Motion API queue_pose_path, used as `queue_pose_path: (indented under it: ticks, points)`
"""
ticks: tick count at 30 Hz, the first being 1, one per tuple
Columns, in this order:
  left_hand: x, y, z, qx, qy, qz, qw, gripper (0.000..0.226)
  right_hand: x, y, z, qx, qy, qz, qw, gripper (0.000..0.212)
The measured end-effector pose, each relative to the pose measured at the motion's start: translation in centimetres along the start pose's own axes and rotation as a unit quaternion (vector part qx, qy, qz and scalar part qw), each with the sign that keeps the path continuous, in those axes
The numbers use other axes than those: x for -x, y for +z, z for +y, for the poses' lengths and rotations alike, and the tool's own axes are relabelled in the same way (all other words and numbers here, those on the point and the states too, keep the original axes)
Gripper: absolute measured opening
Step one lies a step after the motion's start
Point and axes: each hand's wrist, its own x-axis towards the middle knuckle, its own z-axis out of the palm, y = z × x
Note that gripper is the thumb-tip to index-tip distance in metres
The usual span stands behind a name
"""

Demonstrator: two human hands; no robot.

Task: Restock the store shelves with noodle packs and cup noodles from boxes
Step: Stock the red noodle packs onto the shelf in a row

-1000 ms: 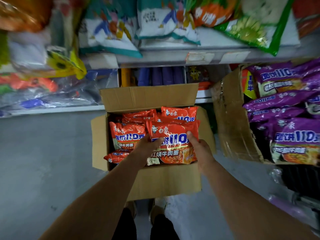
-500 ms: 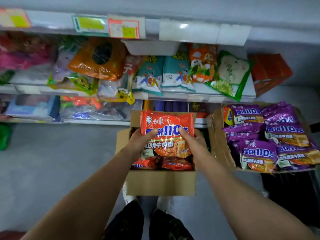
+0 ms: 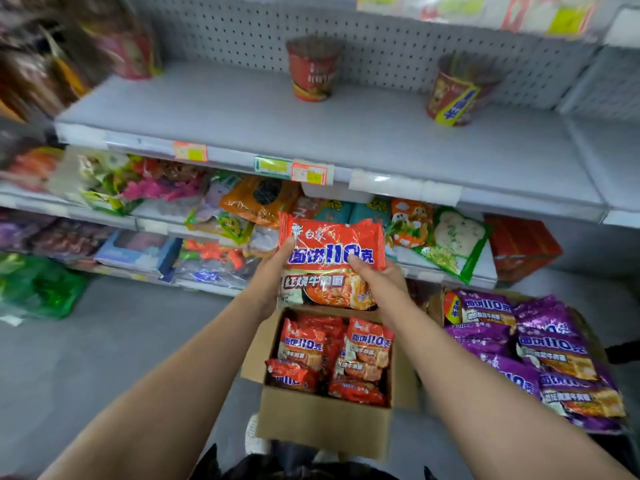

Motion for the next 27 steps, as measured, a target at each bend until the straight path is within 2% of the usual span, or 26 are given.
queue_pose_path:
  ticks: [2,3,4,7,8,11,18,20,22,27]
  points:
    - [0.4,-0.1,1.4,0.016,0.004,-0.016,1.0,0.035,0.3,0.1,-2.0,0.003,-0.016,-0.003,1.0,0.03]
    - [0.7,0.0,2.2,0.019,0.01,-0.016,1.0,0.034,0.4,0.2,-3.0,0.004,-0.025,-0.007,1.0,0.03]
    - [1.1,0.0,3.0,0.026,0.02,-0.018,0.999,0.04,0.6,0.2,-3.9,0.004,-0.033,-0.012,0.999,0.03]
    - [1.7,0.1,5.4,0.032,0.063,-0.022,0.997,0.08,1.2,0.6,-6.5,-0.007,-0.057,-0.016,0.998,0.035]
    - [2.1,0.2,6.4,0.038,0.077,-0.022,0.996,0.086,1.4,0.7,-7.5,-0.011,-0.066,-0.02,0.998,0.035]
    - [3.0,0.2,9.4,0.036,0.12,-0.009,0.992,0.073,2.1,1.4,-10.3,-0.026,-0.086,-0.054,0.994,0.036]
    - [5.5,0.5,15.4,0.041,0.167,0.028,0.985,0.069,3.4,2.9,-15.6,-0.049,-0.134,-0.109,0.984,0.042]
    - [6.0,0.9,16.5,0.052,0.166,0.017,0.985,0.051,3.5,3.0,-16.3,-0.048,-0.141,-0.115,0.982,0.043]
    - [6.5,0.7,18.0,0.049,0.174,0.024,0.983,0.042,4.1,3.3,-17.4,-0.056,-0.161,-0.126,0.977,0.045]
    - [7.8,-0.1,22.1,0.043,0.217,0.025,0.975,0.046,5.5,4.3,-21.3,-0.071,-0.205,-0.147,0.965,0.039]
